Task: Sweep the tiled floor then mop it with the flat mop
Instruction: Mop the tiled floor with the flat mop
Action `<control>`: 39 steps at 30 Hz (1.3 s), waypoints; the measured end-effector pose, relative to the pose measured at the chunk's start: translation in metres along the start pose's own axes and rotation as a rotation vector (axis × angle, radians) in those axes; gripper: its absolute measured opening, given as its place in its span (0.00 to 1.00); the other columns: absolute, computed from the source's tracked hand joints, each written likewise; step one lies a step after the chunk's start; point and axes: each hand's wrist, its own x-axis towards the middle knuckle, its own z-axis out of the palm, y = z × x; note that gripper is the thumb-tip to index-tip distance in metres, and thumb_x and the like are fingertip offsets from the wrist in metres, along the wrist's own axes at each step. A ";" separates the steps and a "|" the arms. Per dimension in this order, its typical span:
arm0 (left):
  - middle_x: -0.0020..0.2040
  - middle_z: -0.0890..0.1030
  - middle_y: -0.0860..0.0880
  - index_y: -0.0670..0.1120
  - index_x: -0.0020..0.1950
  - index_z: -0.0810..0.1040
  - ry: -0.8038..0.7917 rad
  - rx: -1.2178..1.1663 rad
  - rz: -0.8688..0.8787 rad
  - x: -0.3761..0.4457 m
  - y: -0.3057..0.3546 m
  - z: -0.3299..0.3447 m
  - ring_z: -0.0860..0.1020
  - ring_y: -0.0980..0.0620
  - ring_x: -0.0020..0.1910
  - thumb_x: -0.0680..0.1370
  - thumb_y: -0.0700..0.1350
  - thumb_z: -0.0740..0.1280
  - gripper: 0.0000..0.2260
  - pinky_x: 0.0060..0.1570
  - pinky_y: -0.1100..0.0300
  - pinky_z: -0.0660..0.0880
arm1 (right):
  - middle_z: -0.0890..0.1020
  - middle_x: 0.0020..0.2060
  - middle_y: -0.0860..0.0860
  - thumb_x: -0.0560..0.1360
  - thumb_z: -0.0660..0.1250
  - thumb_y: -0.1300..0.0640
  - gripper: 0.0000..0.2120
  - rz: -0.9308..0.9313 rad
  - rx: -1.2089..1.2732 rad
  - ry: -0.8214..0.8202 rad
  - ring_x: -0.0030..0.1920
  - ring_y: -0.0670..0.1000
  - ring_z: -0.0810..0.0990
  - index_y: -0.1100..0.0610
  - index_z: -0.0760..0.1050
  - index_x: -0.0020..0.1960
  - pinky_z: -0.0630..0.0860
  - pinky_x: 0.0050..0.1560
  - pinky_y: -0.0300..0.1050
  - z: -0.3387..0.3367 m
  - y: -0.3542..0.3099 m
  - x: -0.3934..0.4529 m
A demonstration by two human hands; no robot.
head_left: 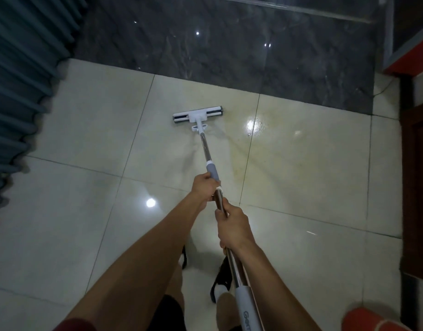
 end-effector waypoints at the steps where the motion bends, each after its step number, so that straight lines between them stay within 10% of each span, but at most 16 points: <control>1: 0.41 0.80 0.43 0.52 0.39 0.74 0.000 -0.010 0.002 0.010 0.014 -0.003 0.81 0.41 0.39 0.76 0.31 0.68 0.15 0.45 0.45 0.82 | 0.75 0.37 0.50 0.83 0.57 0.56 0.22 0.003 0.009 0.005 0.34 0.51 0.75 0.43 0.65 0.76 0.82 0.43 0.52 0.000 -0.013 0.011; 8: 0.46 0.81 0.41 0.50 0.53 0.76 -0.032 -0.017 0.023 0.093 0.128 -0.040 0.81 0.42 0.39 0.76 0.32 0.68 0.14 0.38 0.51 0.80 | 0.75 0.37 0.49 0.83 0.57 0.55 0.22 -0.009 0.004 0.060 0.33 0.48 0.75 0.44 0.64 0.77 0.80 0.37 0.46 0.021 -0.123 0.100; 23: 0.44 0.80 0.40 0.39 0.51 0.78 -0.172 0.114 0.113 0.243 0.298 -0.094 0.81 0.43 0.38 0.76 0.35 0.67 0.05 0.37 0.52 0.81 | 0.77 0.37 0.55 0.83 0.57 0.54 0.19 0.048 0.082 0.090 0.26 0.52 0.77 0.44 0.69 0.73 0.74 0.23 0.40 0.039 -0.286 0.248; 39: 0.46 0.80 0.40 0.38 0.60 0.76 -0.173 0.375 0.056 0.153 0.144 -0.063 0.82 0.40 0.41 0.79 0.40 0.70 0.12 0.44 0.39 0.83 | 0.77 0.41 0.49 0.84 0.57 0.53 0.19 0.062 0.137 0.125 0.36 0.47 0.77 0.46 0.65 0.74 0.82 0.42 0.47 0.073 -0.134 0.112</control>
